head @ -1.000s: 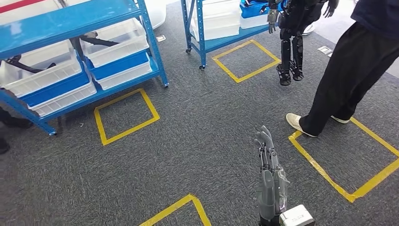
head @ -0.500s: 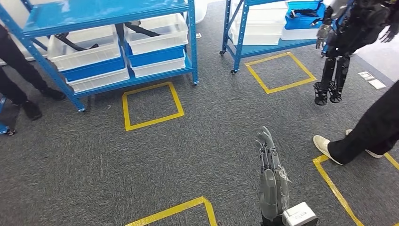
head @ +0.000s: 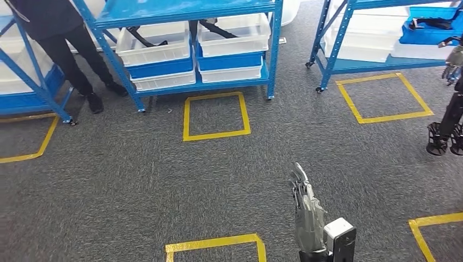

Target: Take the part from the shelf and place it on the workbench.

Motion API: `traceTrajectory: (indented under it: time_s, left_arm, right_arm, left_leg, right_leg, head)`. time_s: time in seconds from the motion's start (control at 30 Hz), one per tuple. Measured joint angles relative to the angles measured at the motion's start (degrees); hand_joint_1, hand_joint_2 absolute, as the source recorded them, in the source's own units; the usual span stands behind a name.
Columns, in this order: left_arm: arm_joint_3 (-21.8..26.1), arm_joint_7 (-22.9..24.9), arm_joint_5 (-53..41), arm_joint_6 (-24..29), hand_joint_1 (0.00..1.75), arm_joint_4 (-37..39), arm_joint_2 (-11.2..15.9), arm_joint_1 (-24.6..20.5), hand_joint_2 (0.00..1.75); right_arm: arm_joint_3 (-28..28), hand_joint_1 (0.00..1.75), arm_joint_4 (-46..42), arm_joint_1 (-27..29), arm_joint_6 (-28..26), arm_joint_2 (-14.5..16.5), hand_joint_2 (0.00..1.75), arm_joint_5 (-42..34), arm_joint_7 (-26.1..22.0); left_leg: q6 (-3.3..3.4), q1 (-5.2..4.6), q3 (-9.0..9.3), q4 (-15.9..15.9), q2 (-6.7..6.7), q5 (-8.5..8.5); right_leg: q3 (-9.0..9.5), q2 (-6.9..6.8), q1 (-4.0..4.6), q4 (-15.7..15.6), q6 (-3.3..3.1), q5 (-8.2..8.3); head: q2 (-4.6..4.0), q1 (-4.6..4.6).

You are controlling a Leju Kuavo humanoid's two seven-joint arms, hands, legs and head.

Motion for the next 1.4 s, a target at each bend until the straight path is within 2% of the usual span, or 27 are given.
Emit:
traceTrajectory:
  time_s: [0.03, 0.07, 0.1, 0.17, 0.2, 0.23, 0.27, 0.33, 0.4, 0.47, 0.5, 0.53, 0.57, 0.63, 0.67, 0.73, 0.83, 0.9, 0.97, 1.0, 1.03, 1.07, 1.13, 1.2, 1.23, 1.33, 1.4]
  left_arm:
    - [0.0, 0.0, 0.1, 0.0, 0.00, 0.0, 0.0, 0.1, 0.00]
    - [0.0, 0.1, 0.1, 0.0, 0.00, 0.0, 0.0, 0.2, 0.00]
    - [0.0, 0.1, 0.2, 0.0, 0.00, 0.0, 0.0, 0.3, 0.00]
    - [0.0, 0.1, 0.4, 0.0, 0.00, 0.0, 0.0, 0.0, 0.00]
    - [0.0, 0.1, 0.4, 0.0, 0.00, 0.0, 0.0, -0.1, 0.00]
    - [0.0, 0.1, 0.5, 0.1, 0.00, 0.0, 0.0, -0.2, 0.00]
    - [0.0, 0.1, 0.5, 0.1, 0.00, 0.0, 0.0, -0.2, 0.00]
    - [0.0, -0.1, 0.5, 0.0, 0.00, 0.0, 0.0, 0.1, 0.87]
    - [0.0, -0.2, 0.5, -0.2, 0.00, 0.0, -0.1, 0.0, 1.75]
    - [0.0, -0.3, 0.4, -0.5, 0.00, 0.0, -0.1, -0.5, 1.75]
    - [0.0, -0.3, 0.2, -0.6, 0.00, 0.0, -0.1, -0.6, 1.75]
    - [0.0, -0.3, 0.0, -0.8, 0.00, 0.0, -0.2, -0.6, 1.75]
    - [0.0, -0.3, -0.1, -0.9, 0.00, 0.0, -0.2, -0.5, 1.75]
    - [0.0, -0.2, -0.4, -1.1, 0.00, 0.0, -0.2, -0.4, 1.75]
    - [-0.1, -0.2, -0.4, -1.1, 0.00, 0.0, -0.3, -0.4, 1.75]
    - [-0.1, 0.2, -0.7, -1.4, 0.00, 0.0, -0.3, -0.5, 1.75]
    - [-0.3, 1.2, -1.3, -1.7, 0.00, 0.0, -0.3, -0.4, 1.75]
    - [-0.5, 1.9, -1.7, -1.8, 0.00, 0.0, -0.4, -0.3, 1.75]
    - [-0.8, 2.7, -2.3, -2.0, 0.00, 0.0, -0.4, -0.2, 1.75]
    - [-0.9, 3.2, -2.8, -2.0, 0.00, 0.0, -0.4, 0.1, 1.75]
    - [-0.9, 3.6, -3.4, -2.0, 0.00, 0.0, -0.4, 0.5, 1.75]
    - [-0.7, 4.0, -4.3, -2.1, 0.00, 0.0, -0.4, 1.1, 1.75]
    - [-0.1, 4.6, -6.4, -2.2, 0.00, 0.0, -0.4, 2.2, 1.75]
    - [0.7, 5.2, -8.9, -2.3, 0.00, 0.0, -0.3, 2.8, 1.75]
    - [1.2, 5.6, -10.1, -2.4, 0.00, 0.0, -0.2, 3.1, 1.75]
    - [3.1, 6.7, -13.9, -2.6, 0.00, 0.0, -0.3, 3.9, 1.75]
    - [4.6, 7.3, -16.6, -2.6, 0.00, 0.0, -0.4, 4.3, 1.75]
  right_arm:
    - [0.0, 0.00, 1.3, 0.3, -0.2, 0.0, 0.00, -1.5, -0.4]
    - [0.0, 0.00, 2.6, 0.6, -0.4, 0.0, 0.00, -2.9, -0.8]
    - [0.0, 0.00, 3.9, 0.7, -0.6, 0.0, 0.00, -4.2, -1.1]
    - [-0.1, 0.00, 7.0, 1.2, -0.7, 0.0, 0.00, -7.0, -2.0]
    - [-0.1, 0.00, 8.8, 1.4, -0.6, 0.0, 0.00, -8.6, -2.6]
    - [-0.2, 0.00, 10.7, 1.6, -0.4, 0.0, 0.00, -10.2, -3.1]
    - [-0.3, 0.00, 12.6, 1.7, -0.1, 0.0, 0.00, -11.5, -3.6]
    - [-0.4, 0.00, 16.2, 1.6, -0.4, -0.1, 0.00, -12.0, -3.6]
    - [-0.4, 0.00, 20.1, 1.3, -1.4, -0.3, 0.87, -10.6, -2.2]
    - [-0.3, 0.00, 25.2, 0.9, -2.0, -0.5, 1.75, -8.6, 0.9]
    - [-0.2, 0.00, 28.0, 0.6, -2.0, -0.5, 1.75, -7.9, 2.6]
    - [0.0, 0.00, 31.4, 0.2, -1.7, -0.5, 1.75, -7.5, 4.1]
    - [0.2, 0.00, 34.8, -0.2, -1.0, -0.4, 1.75, -7.8, 4.9]
    - [0.5, 0.00, 42.3, -1.3, 1.8, 0.1, 1.75, -9.9, 4.1]
    - [0.6, 0.00, 46.2, -2.0, 3.3, 0.6, 1.75, -11.3, 3.3]
    - [1.0, 0.00, 54.1, -3.2, 6.5, 1.8, 1.75, -13.8, 2.7]
    - [1.6, 0.00, 65.3, -4.2, 12.0, 4.0, 1.75, -18.0, 4.5]
    - [1.7, 0.00, 72.1, -4.0, 15.2, 5.4, 1.75, -21.2, 6.4]
    - [1.9, 0.00, 78.0, -3.5, 16.0, 6.5, 1.75, -22.4, 11.4]
    - [2.0, 0.00, 80.5, -3.2, 15.7, 7.1, 1.75, -22.1, 14.2]
    - [2.0, 0.00, 82.5, -3.0, 15.4, 7.6, 1.75, -21.4, 16.6]
    - [2.1, 0.00, 84.1, -2.8, 15.3, 8.0, 1.75, -20.7, 17.9]
    - [2.0, 0.00, 86.5, -2.6, 15.5, 8.7, 1.75, -19.2, 18.6]
    - [1.8, 0.00, 88.2, -2.6, 16.1, 9.5, 1.75, -17.8, 18.7]
    - [1.7, 0.00, 89.0, -2.6, 16.4, 9.8, 1.75, -17.1, 18.6]
    - [0.8, 0.00, 90.8, -2.4, 17.4, 10.2, 1.75, -15.0, 18.5]
    - [0.0, 0.00, 91.8, -1.8, 18.1, 10.3, 1.75, -13.6, 18.3]
  left_leg:
    - [-0.01, 0.11, -0.08, -0.5, 0.10, 1.06]
    - [0.18, 0.11, 1.20, -3.7, 0.42, 3.20]
    - [0.59, -0.08, 3.47, -8.7, 1.41, 5.82]
    - [1.74, -0.97, 7.82, -18.2, 4.87, 9.61]
    - [2.15, -1.34, 8.95, -20.7, 6.12, 10.37]
    - [2.34, -1.59, 9.38, -21.8, 6.52, 10.58]
    - [2.40, -1.57, 9.56, -22.2, 5.82, 10.84]
    - [2.51, -1.12, 10.37, -22.7, 4.49, 11.62]
    - [2.85, -0.72, 11.13, -23.1, 3.59, 12.00]
    - [3.25, -0.78, 11.33, -23.1, 2.71, 11.73]
    - [3.33, -0.85, 11.52, -23.1, 2.16, 11.54]
    - [3.36, -0.94, 11.80, -23.1, 1.61, 11.32]
    - [3.32, -0.98, 12.18, -23.1, 1.11, 11.06]
    - [3.04, -1.04, 12.96, -23.1, 0.22, 10.44]
    - [2.82, -1.15, 13.21, -23.0, -0.08, 10.07]
    - [2.41, -1.32, 13.38, -23.0, -0.36, 9.47]
    - [1.75, -1.27, 13.15, -21.8, -0.27, 8.10]
    - [0.81, -0.92, 10.17, -15.2, -0.06, 4.54]
    - [-0.06, -0.37, 4.65, -4.5, 0.05, 0.24]
    - [-0.23, -0.16, 2.48, -0.8, 0.07, -0.72]
    - [-0.23, -0.05, 1.41, 0.6, 0.08, -0.48]
    - [-0.01, -0.04, 1.75, -0.9, 0.08, 1.03]
    - [1.33, -0.57, 5.66, -10.4, 0.14, 6.26]
    - [2.84, -1.60, 9.64, -19.5, 0.31, 10.03]
    - [3.04, -1.88, 10.57, -21.6, 0.38, 10.69]
    - [2.47, -1.51, 11.37, -22.8, 0.49, 11.19]
    - [2.79, -1.17, 11.72, -23.0, 0.63, 11.37]
  right_leg:
    - [0.37, -0.77, 0.01, 0.0, 0.06, -0.31]
    - [0.85, -1.50, 0.03, 0.0, 0.14, -0.63]
    - [1.41, -2.17, 0.04, -0.1, 0.23, -0.92]
    - [2.50, -3.38, 0.19, -0.6, 0.60, -1.45]
    - [2.90, -3.90, 0.31, -0.8, 0.90, -1.71]
    - [3.24, -4.44, 0.45, -0.9, 1.22, -2.01]
    - [3.55, -4.98, 0.63, -1.0, 1.58, -2.33]
    - [3.65, -4.00, 0.60, 0.1, 2.18, -3.64]
    - [0.59, -0.82, 0.49, 6.6, 2.59, -6.95]
    - [-5.05, 1.02, 0.56, 16.4, 2.74, -10.50]
    - [-7.23, 1.21, 0.60, 19.4, 2.73, -10.94]
    - [-8.20, 1.26, 0.64, 19.9, 2.65, -9.98]
    - [-7.78, 1.28, 0.67, 17.5, 2.49, -7.72]
    - [-4.34, 1.38, 0.70, 7.9, 2.03, -1.81]
    - [-2.67, 1.46, 0.73, 3.6, 1.78, 0.22]
    - [-1.23, 1.56, 0.84, -0.1, 1.23, 1.41]
    - [-1.00, 1.43, 0.74, -0.3, 0.46, 1.10]
    - [-0.77, 1.26, 0.44, -0.4, 0.09, 0.98]
    - [-0.59, 1.18, 0.39, -0.4, -0.15, 0.69]
    - [-0.40, 1.18, 0.41, -0.4, -0.19, 0.49]
    - [-0.12, 1.23, 0.44, -0.4, -0.19, 0.28]
    - [0.24, 1.34, 0.52, -0.4, -0.17, 0.07]
    - [1.10, 1.67, 0.63, -0.6, -0.14, -0.26]
    - [1.61, 2.08, 0.96, -0.8, -0.01, -0.64]
    - [1.76, 2.24, 1.17, -0.9, 0.00, -0.88]
    - [1.88, 2.45, 1.71, -0.1, 0.10, -2.13]
    - [-0.26, 2.40, 1.73, 5.1, 0.60, -5.43]
  head:
    - [0.00, -0.01]
    - [0.00, -0.02]
    - [0.00, -0.03]
    - [0.00, -0.08]
    - [0.00, -0.07]
    - [0.01, -0.07]
    - [0.01, -0.07]
    - [0.01, -0.08]
    - [0.01, -0.04]
    - [0.01, -0.01]
    - [0.01, -0.03]
    - [0.01, -0.02]
    - [0.01, -0.02]
    - [0.01, -0.02]
    - [0.01, -0.02]
    - [0.00, -0.02]
    - [0.01, -0.02]
    - [0.01, -0.02]
    - [0.00, 0.00]
    - [-0.01, -0.01]
    - [-0.01, -0.01]
    - [0.00, -0.02]
    - [0.00, -0.05]
    - [0.00, -0.11]
    - [0.00, -0.14]
    - [0.01, -0.27]
    - [0.01, -0.32]
